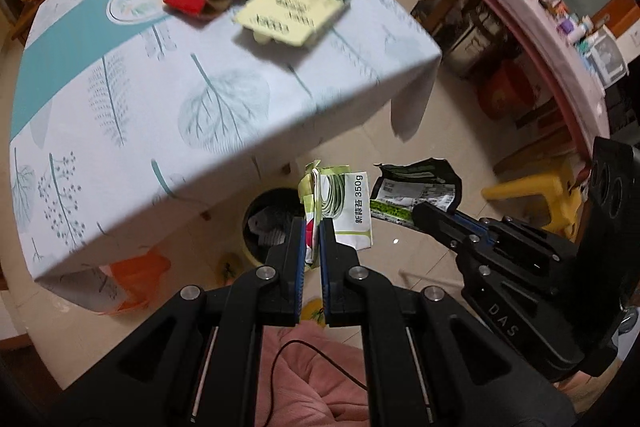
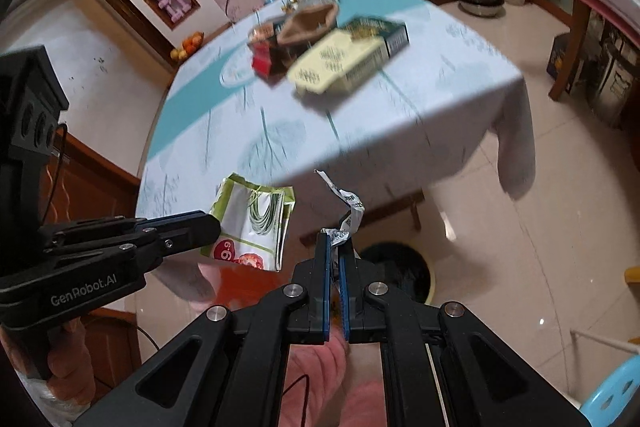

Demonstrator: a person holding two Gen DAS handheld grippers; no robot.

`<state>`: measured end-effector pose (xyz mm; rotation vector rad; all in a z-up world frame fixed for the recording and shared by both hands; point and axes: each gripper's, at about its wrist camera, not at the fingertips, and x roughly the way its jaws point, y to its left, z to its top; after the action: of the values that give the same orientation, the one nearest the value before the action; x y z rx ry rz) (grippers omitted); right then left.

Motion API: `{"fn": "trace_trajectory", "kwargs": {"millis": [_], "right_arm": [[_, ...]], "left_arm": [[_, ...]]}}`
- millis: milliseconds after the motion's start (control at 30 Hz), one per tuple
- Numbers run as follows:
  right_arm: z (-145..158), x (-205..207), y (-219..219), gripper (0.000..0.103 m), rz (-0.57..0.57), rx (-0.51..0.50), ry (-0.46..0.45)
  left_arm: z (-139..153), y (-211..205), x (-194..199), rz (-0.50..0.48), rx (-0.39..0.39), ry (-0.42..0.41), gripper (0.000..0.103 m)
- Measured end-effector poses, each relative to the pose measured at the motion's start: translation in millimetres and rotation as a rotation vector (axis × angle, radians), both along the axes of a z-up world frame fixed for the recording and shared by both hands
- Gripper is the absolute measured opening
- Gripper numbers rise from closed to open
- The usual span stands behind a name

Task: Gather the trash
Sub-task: 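Carry packet and wrapper to the floor bin and open both grippers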

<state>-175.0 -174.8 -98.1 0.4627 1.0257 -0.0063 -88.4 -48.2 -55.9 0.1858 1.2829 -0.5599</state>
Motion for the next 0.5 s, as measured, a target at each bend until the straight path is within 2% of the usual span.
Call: {"fn": "trace_trajectory", "kwargs": {"millis": [133,267,500], "right_arm": [[-25.1,-4.4,5.5,0.004,0.004,0.010,0.033],[-54.0,0.2,10.2,0.004,0.000,0.023,0.065],[-135.0,16.1,7.4,0.004,-0.039,0.048,0.120]], "left_arm": [[-22.6,-3.6,-4.8,-0.014,0.042,-0.001,0.004],[-57.3,-6.9,-6.3,-0.032,0.090,-0.017,0.004],[-127.7,-9.5,-13.3,-0.071,0.113,-0.045,0.004]]}}
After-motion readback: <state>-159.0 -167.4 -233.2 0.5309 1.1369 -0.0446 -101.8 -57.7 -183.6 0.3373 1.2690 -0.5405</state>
